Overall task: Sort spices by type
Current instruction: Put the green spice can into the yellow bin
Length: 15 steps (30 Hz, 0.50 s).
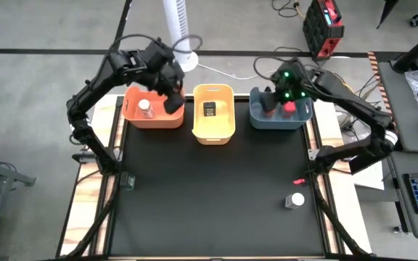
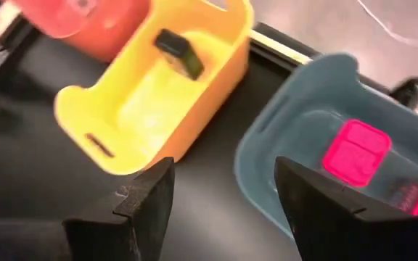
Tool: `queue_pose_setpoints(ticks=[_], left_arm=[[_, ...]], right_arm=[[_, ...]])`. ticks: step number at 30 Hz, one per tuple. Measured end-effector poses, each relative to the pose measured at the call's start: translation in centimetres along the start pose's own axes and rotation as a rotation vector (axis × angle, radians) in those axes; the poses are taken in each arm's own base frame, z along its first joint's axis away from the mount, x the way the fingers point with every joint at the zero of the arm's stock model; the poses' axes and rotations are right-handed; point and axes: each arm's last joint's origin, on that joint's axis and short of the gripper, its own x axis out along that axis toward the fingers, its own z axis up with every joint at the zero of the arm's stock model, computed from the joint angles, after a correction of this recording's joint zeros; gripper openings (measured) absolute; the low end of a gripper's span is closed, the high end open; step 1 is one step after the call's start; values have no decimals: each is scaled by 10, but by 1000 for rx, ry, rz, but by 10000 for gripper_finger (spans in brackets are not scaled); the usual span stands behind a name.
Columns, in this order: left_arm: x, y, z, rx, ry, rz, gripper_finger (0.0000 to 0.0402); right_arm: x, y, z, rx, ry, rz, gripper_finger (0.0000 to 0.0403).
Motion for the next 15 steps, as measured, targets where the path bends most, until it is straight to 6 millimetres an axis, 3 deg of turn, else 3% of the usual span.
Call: queue_pose_setpoints(ticks=[4, 9, 15], left_arm=[[0, -9, -14, -88, 148, -76, 235], [0, -26, -20, -169, 172, -151, 235], [0, -52, -31, -187, 224, -194, 235]], right_arm=[[-1, 7, -4, -78, -31, -67, 216], [7, 5, -6, -118, -23, -130, 206], [10, 7, -7, -123, 7, -84, 194]])
